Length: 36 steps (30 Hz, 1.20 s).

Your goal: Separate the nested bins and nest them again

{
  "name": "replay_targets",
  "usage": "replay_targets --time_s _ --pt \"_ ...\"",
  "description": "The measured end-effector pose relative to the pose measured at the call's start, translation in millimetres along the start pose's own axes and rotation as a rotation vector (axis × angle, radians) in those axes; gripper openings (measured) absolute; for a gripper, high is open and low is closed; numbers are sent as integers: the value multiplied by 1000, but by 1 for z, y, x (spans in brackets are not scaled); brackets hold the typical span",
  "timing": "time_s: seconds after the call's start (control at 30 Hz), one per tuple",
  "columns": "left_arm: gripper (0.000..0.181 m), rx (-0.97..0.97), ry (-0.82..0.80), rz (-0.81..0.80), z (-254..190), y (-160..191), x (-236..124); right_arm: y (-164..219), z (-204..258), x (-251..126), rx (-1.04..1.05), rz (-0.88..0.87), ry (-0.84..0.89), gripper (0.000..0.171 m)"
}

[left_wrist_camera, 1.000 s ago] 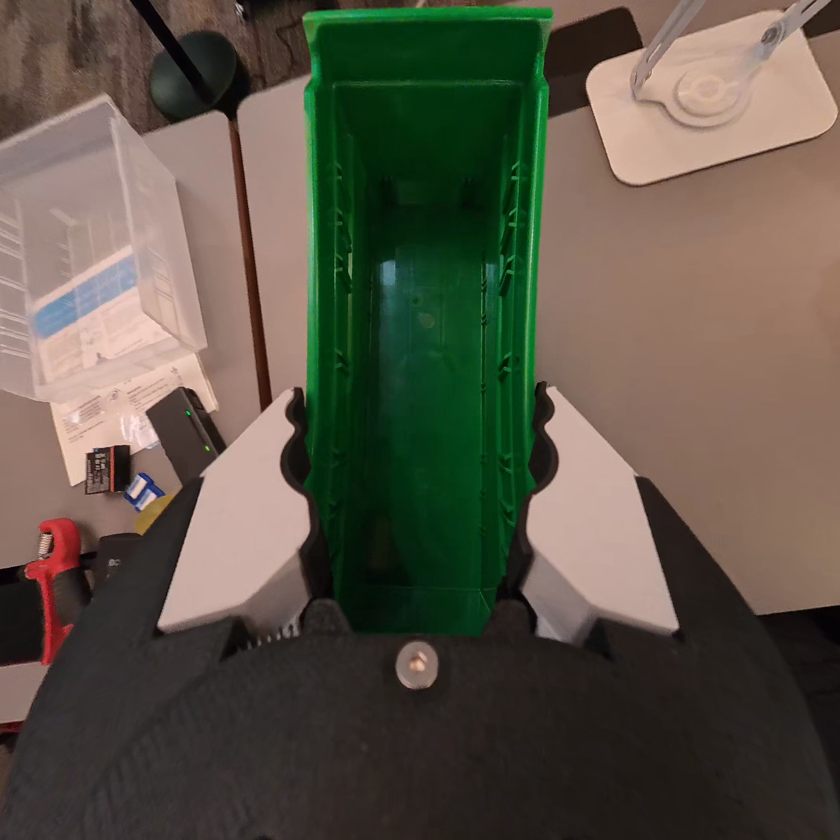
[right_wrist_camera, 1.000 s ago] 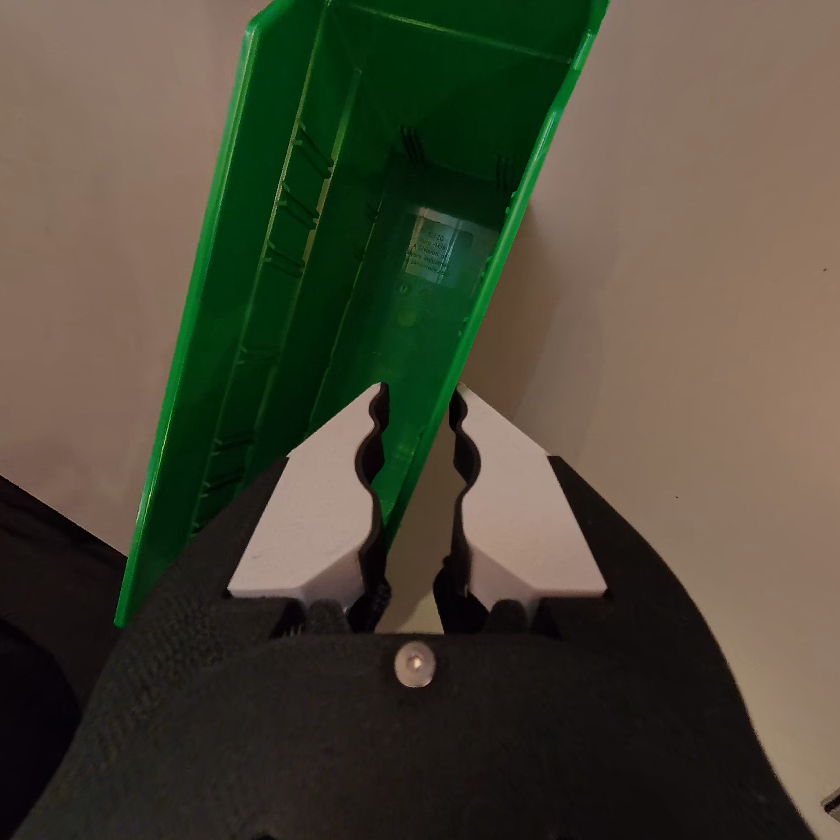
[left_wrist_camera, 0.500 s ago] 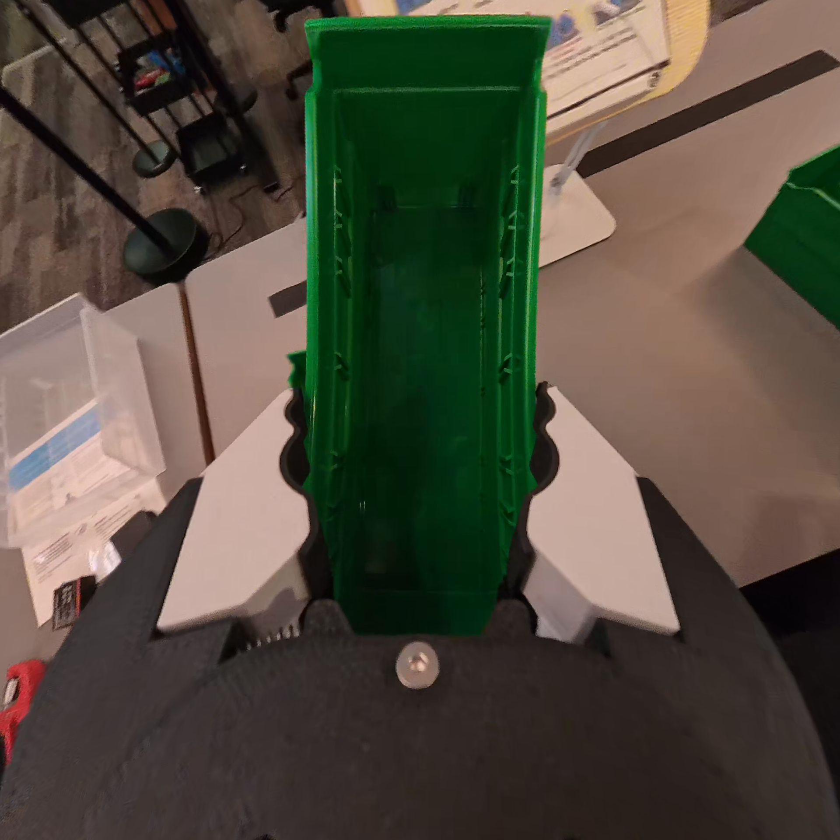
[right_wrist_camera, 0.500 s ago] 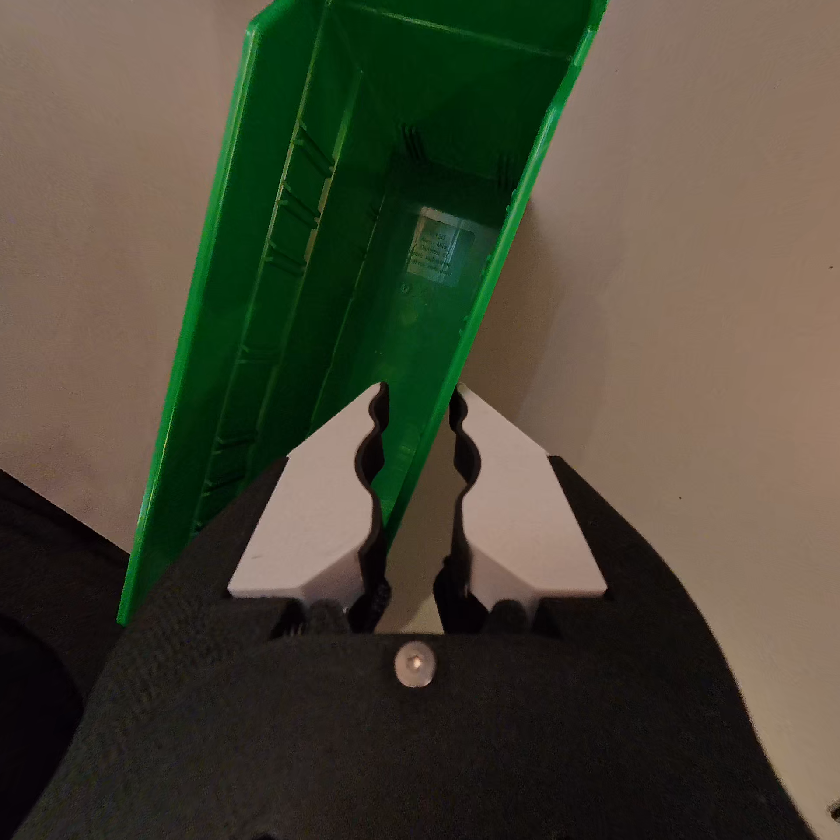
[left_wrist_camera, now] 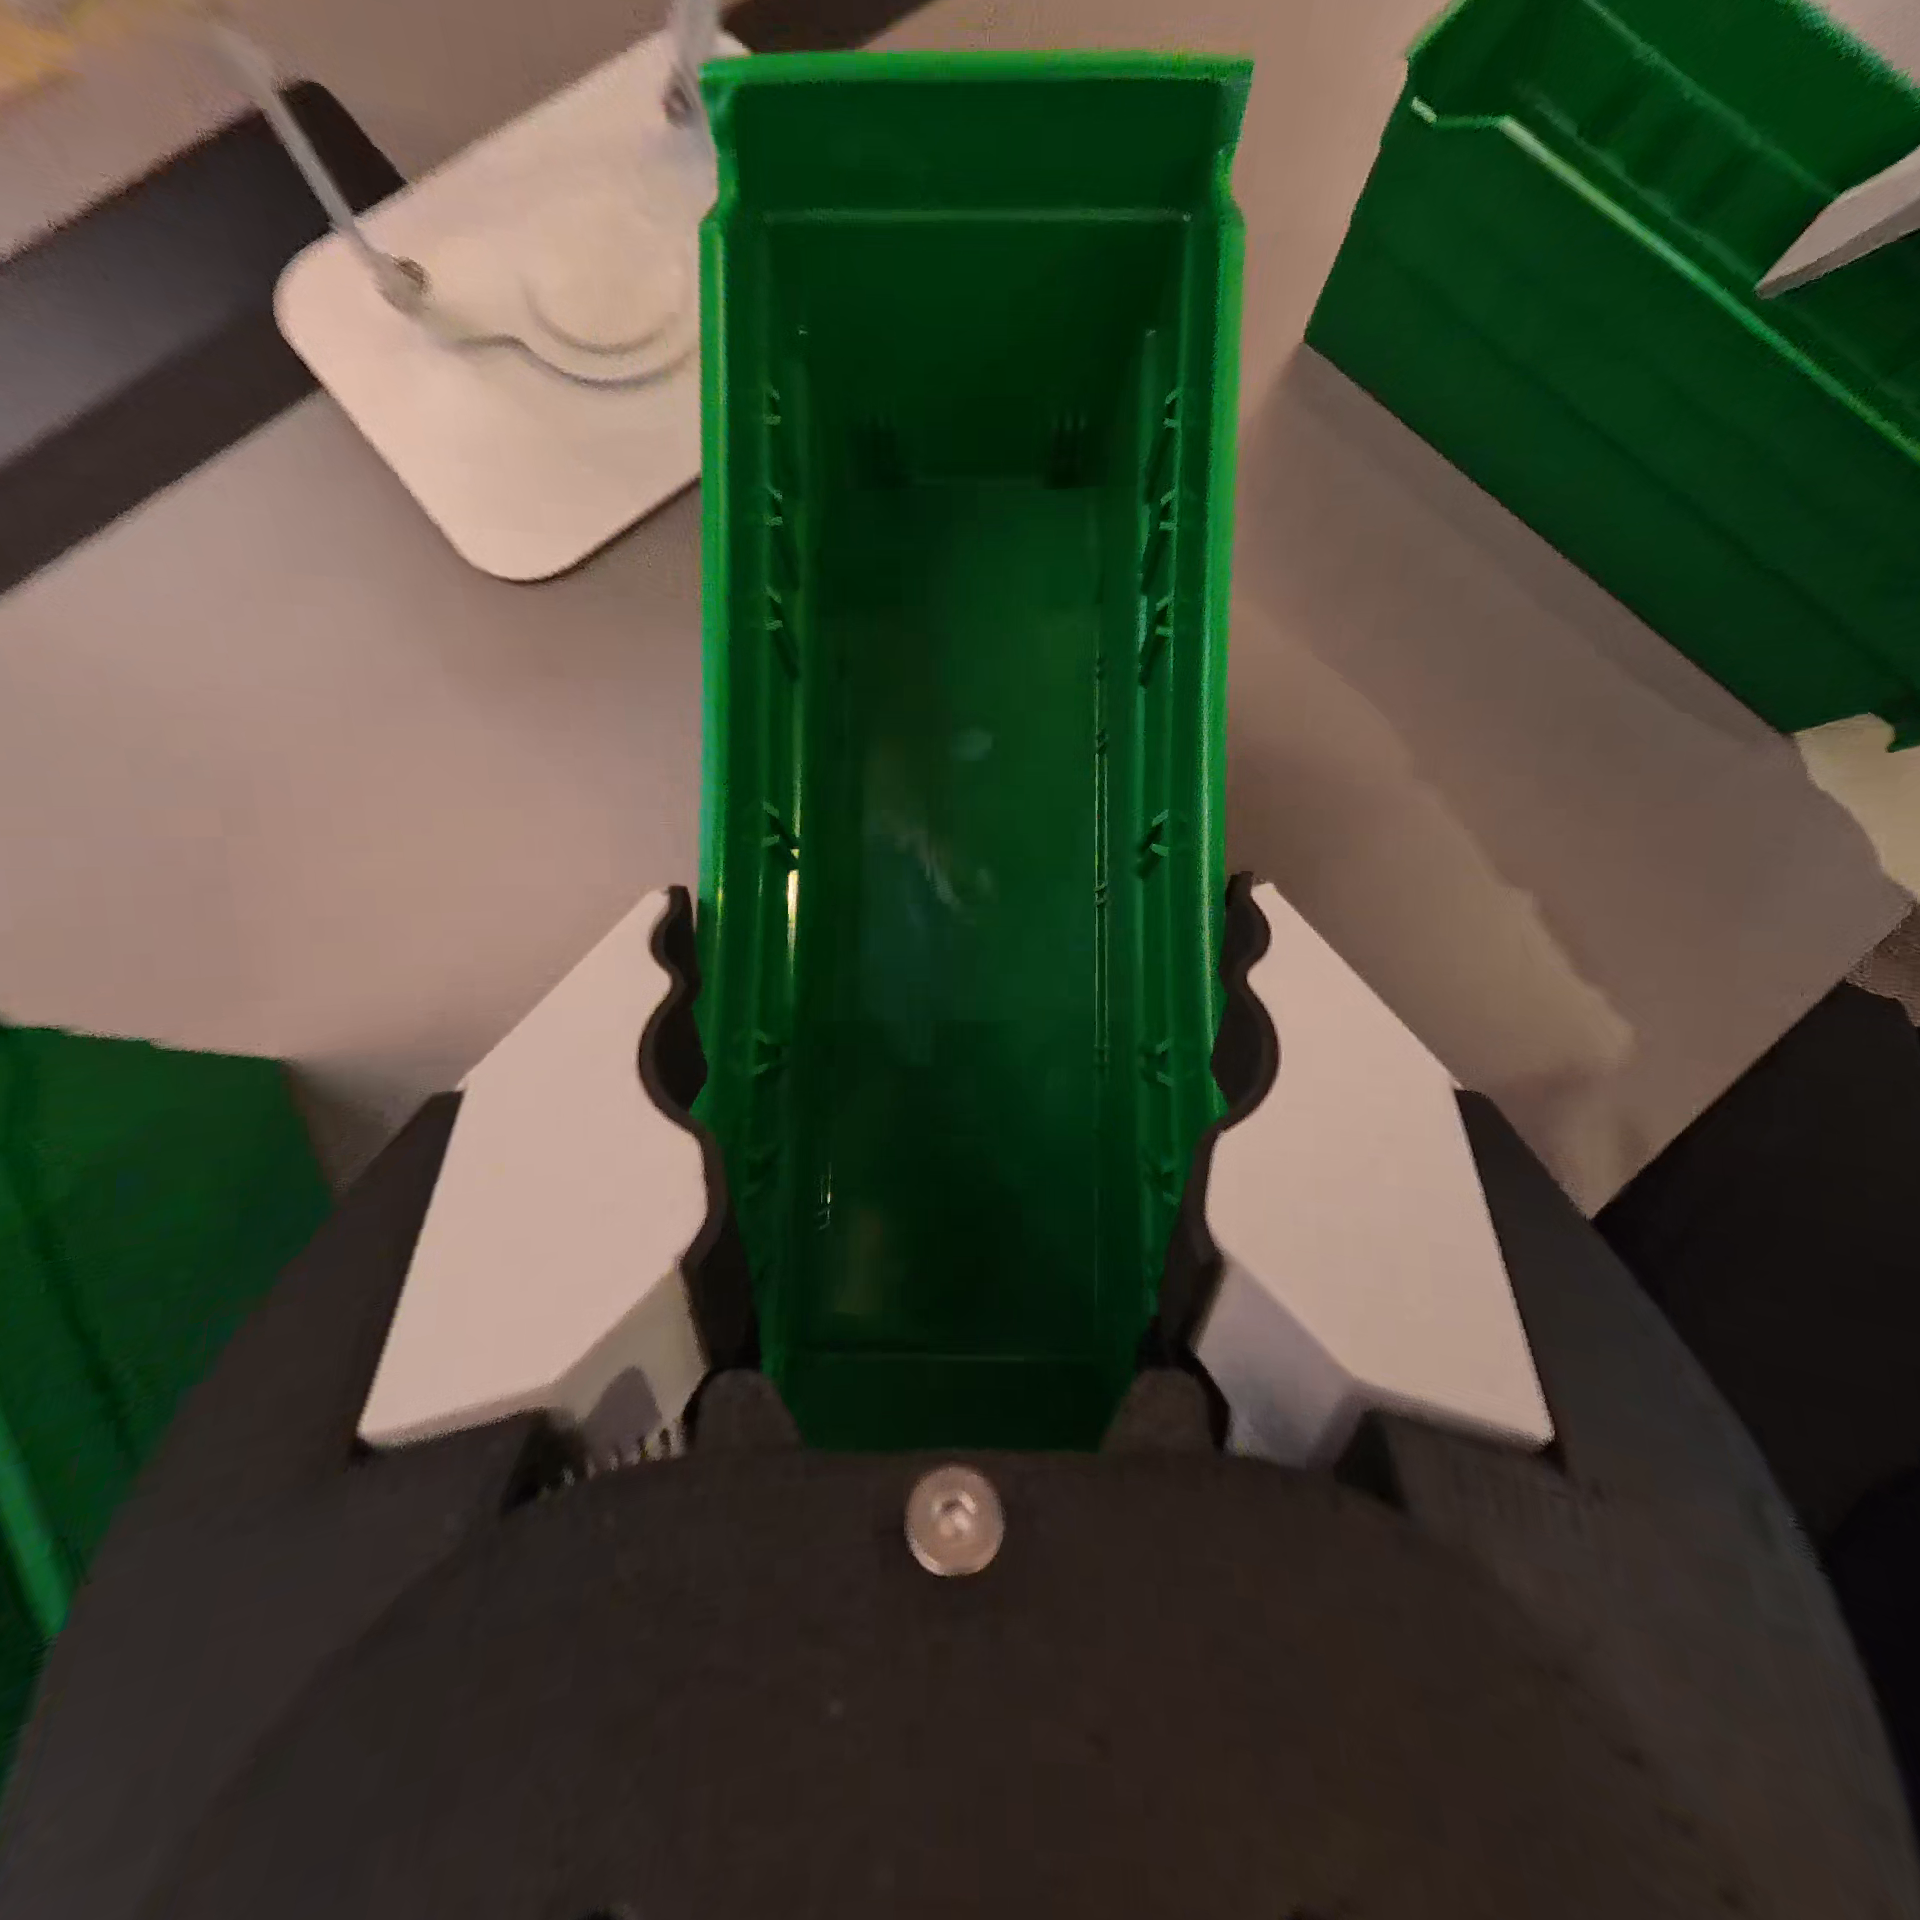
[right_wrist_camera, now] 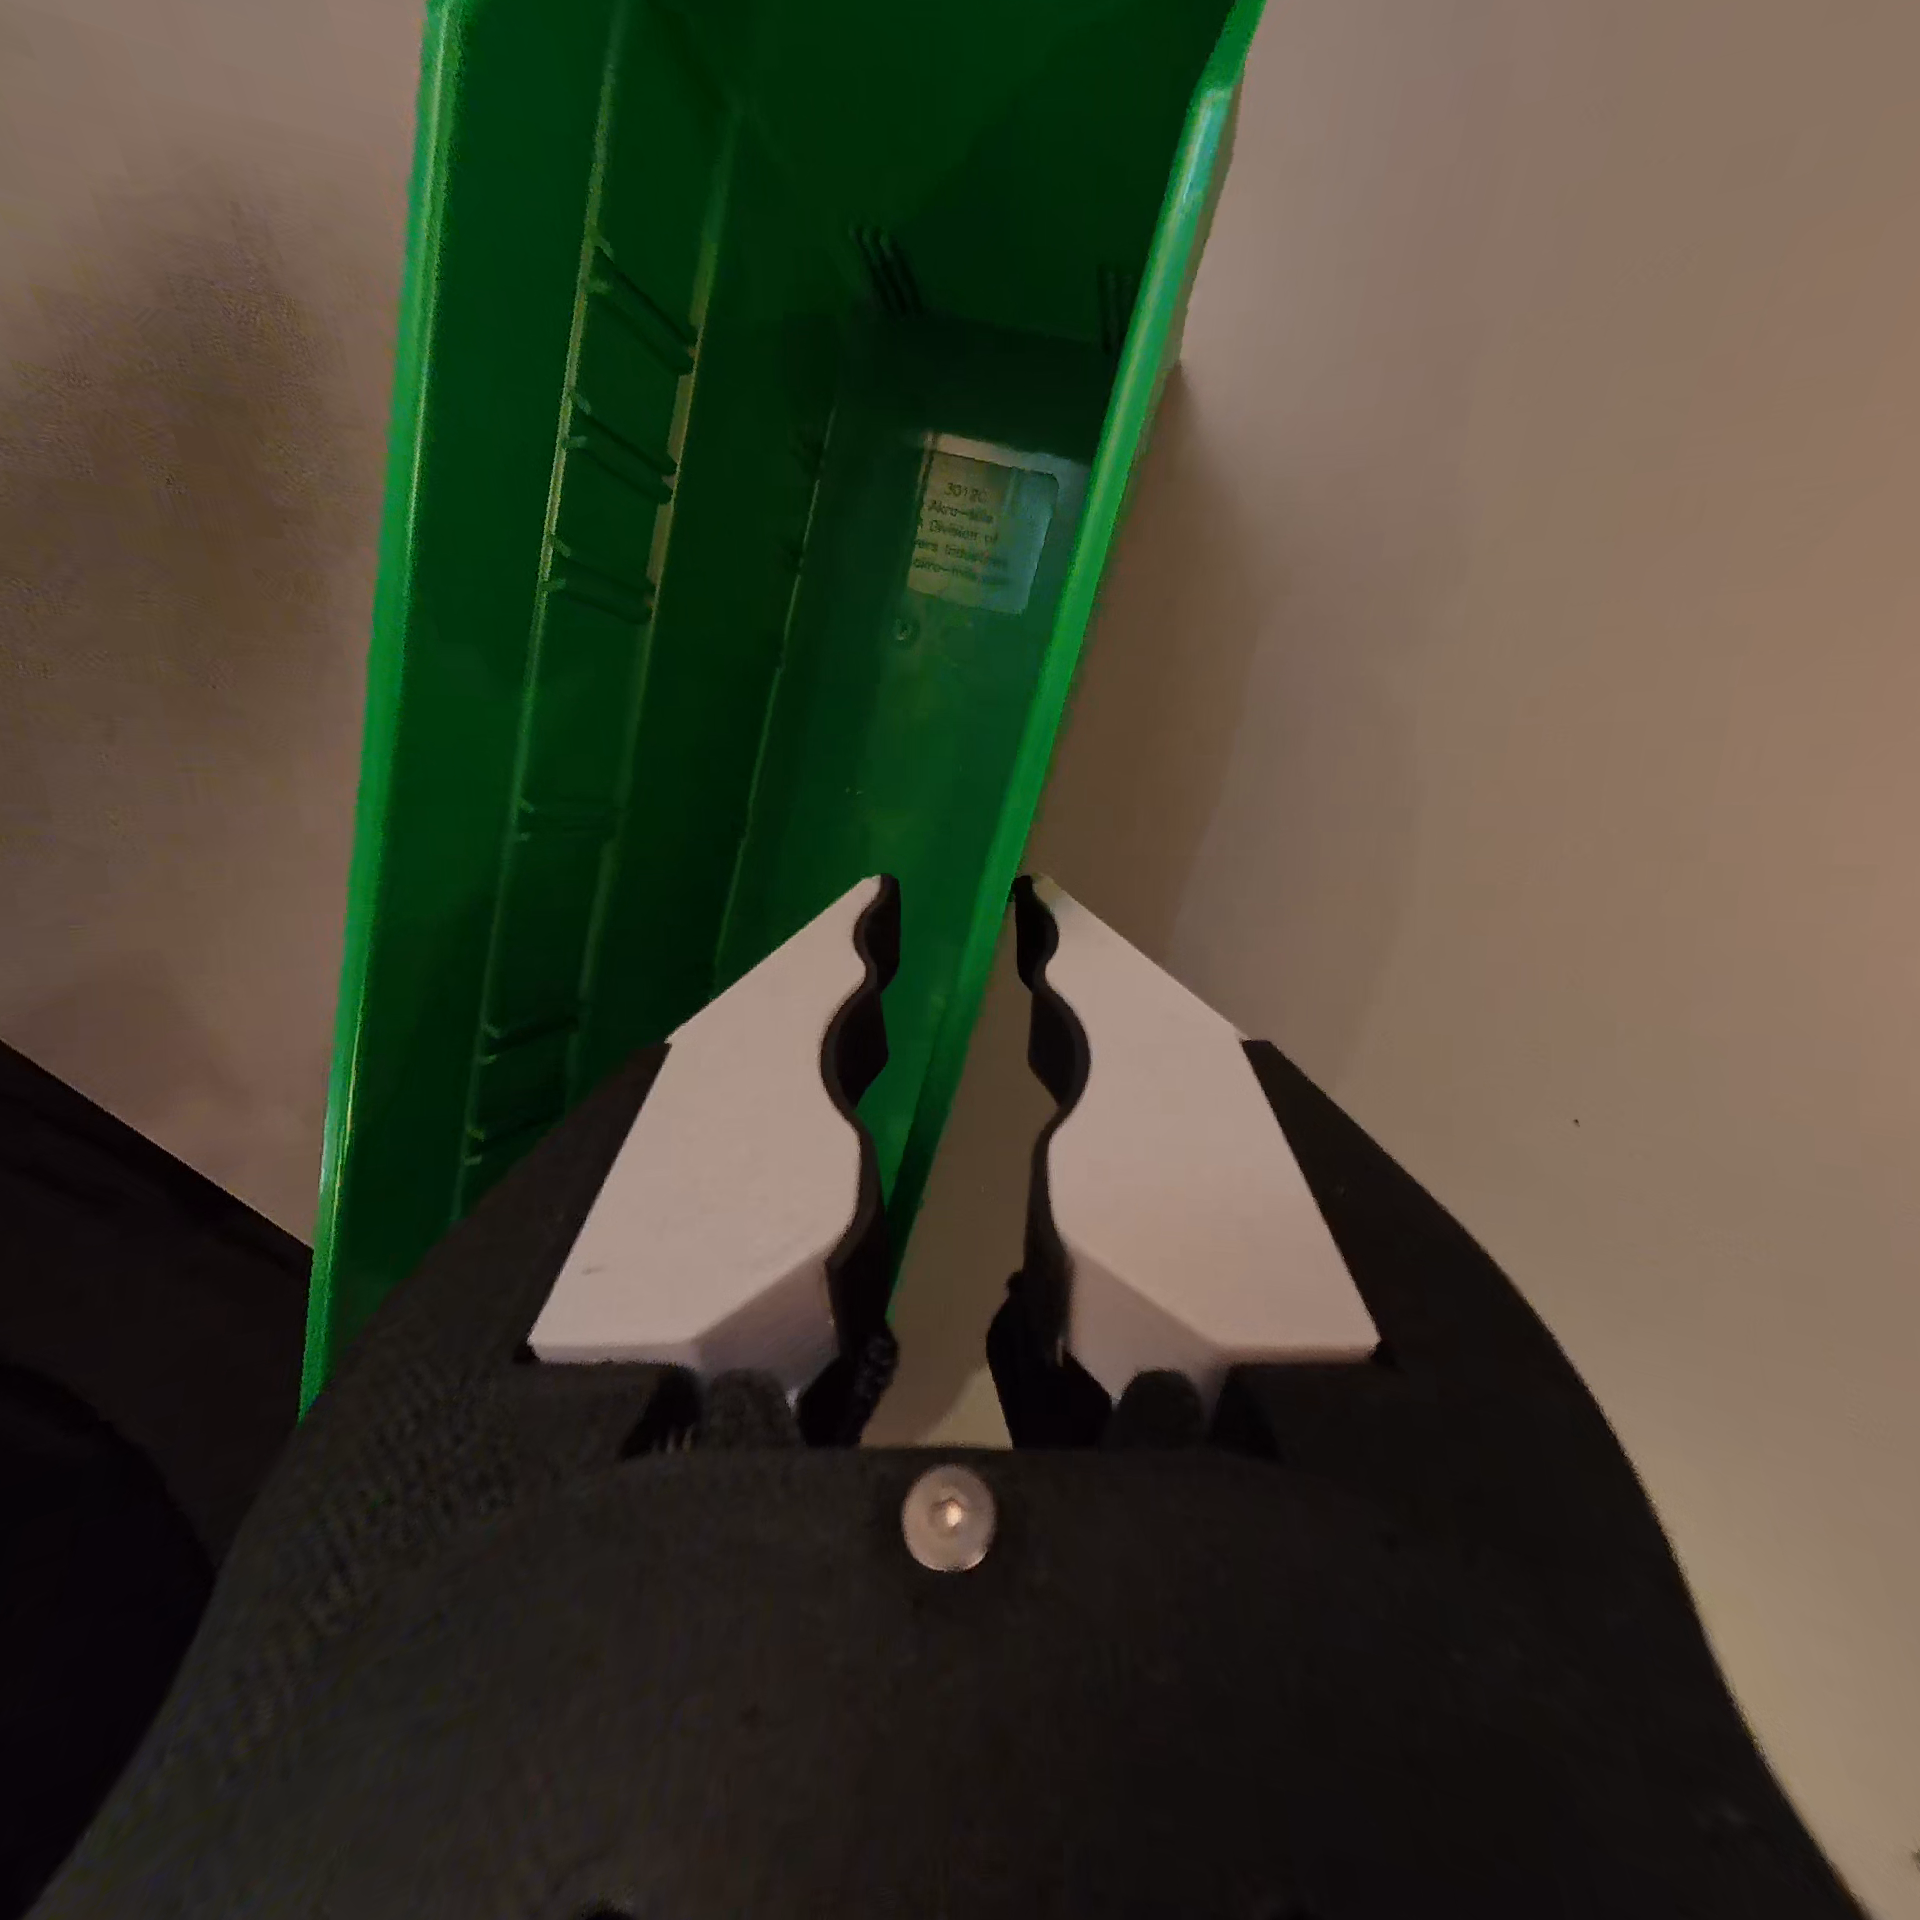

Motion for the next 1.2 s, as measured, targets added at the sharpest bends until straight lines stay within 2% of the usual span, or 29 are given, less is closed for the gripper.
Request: replay_targets --time_s 0.17,0.37,0.53,0.7,0.8,0.9,0.93,1.0,1.07,1.2 --pt "100 -24 29 61 -10 10 46 1 -1 0 3 -1 -4 19" --pt "104 -65 27 83 -13 21 72 1 -1 2 -3 7 0 19" --pt "112 -65 22 87 -18 23 73 2 -1 3 -1 13 -4 19" --pt "108 -82 105 55 -25 17 53 1 1 3 -6 17 -5 19" --pt "94 -92 95 34 -8 15 38 2 1 3 -5 16 -9 19" --pt "79 -102 67 97 15 23 35 2 1 3 -7 18 -8 19" --pt "73 -99 59 140 22 28 39 1 1 3 -7 19 -9 19" --pt "71 -102 43 218 32 39 48 1 2 4 -6 20 -18 18" --pt "53 -105 45 263 37 48 59 2 3 4 -5 22 -27 15" --pt "31 -110 83 296 30 59 73 3 4 5 -4 28 -41 10"
Point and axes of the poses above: each gripper's, where its closed fingertips meet, x out along the fingers, y out of its underside, z = x × y across the jaws, the point moved 8 cm from there along -x, back along the fingers, and after that the axes turned 10 degrees about -x, right-handed, at the moved point
